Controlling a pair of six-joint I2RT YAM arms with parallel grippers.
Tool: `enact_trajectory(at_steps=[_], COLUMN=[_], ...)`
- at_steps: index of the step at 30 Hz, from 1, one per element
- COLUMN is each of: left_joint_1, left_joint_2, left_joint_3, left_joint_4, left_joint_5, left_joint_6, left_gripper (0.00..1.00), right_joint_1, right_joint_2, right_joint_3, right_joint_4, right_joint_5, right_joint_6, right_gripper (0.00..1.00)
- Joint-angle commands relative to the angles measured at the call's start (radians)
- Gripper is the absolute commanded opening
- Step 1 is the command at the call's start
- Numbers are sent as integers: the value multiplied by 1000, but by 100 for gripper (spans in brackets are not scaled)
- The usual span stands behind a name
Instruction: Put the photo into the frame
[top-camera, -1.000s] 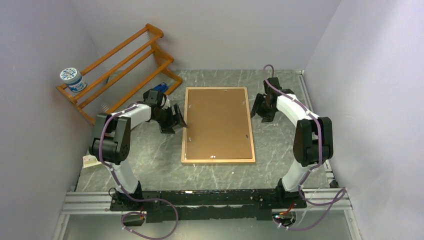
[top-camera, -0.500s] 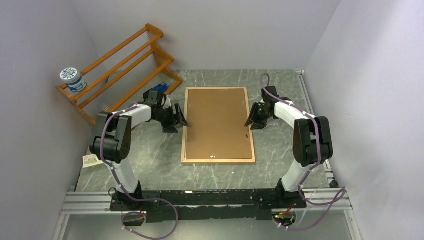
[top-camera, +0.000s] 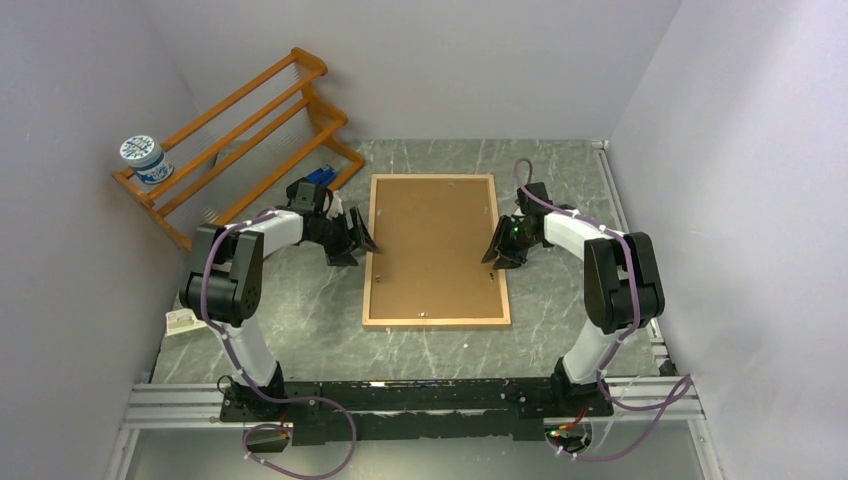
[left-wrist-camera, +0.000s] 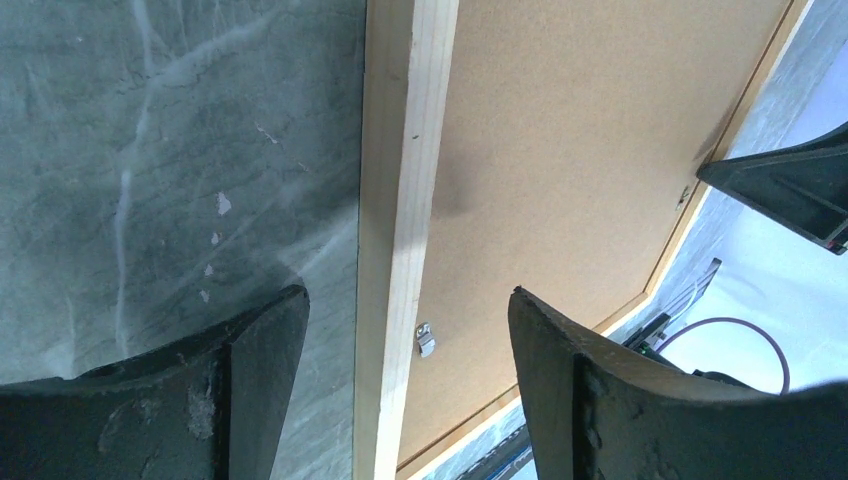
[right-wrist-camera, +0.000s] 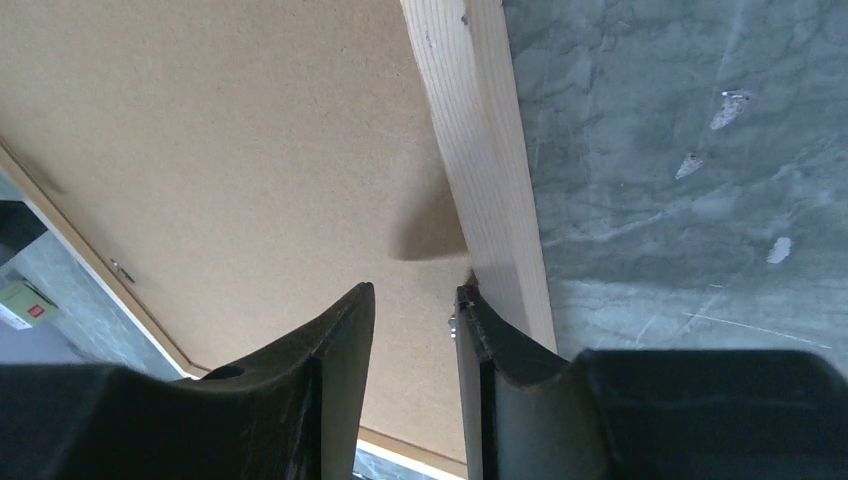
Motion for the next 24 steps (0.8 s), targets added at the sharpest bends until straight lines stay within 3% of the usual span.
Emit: enact_trajectory(at_steps=[1,8,19,24], left_joint_1=[0,0,-1,-3], left_joint_2=[-10,-49,-133,-146], left_joint_3=[-11,11,-64,-106], left_joint_4=[3,-25,-25,12], left_joint_5=[2,-76,-111,-52], left_joint_6=[12,31,36,28], left_gripper=[78,78,74,70], right_joint_1=[-1,24,213,306], right_joint_2=[-39,-109,-65,-40], right_joint_3=[0,52,162,230], right_joint_4=[4,-4,-61,-205], right_joint_5=[37,110,303,649], right_joint_6=[5,-11,-53,-39], right_gripper=[41,44,50,80])
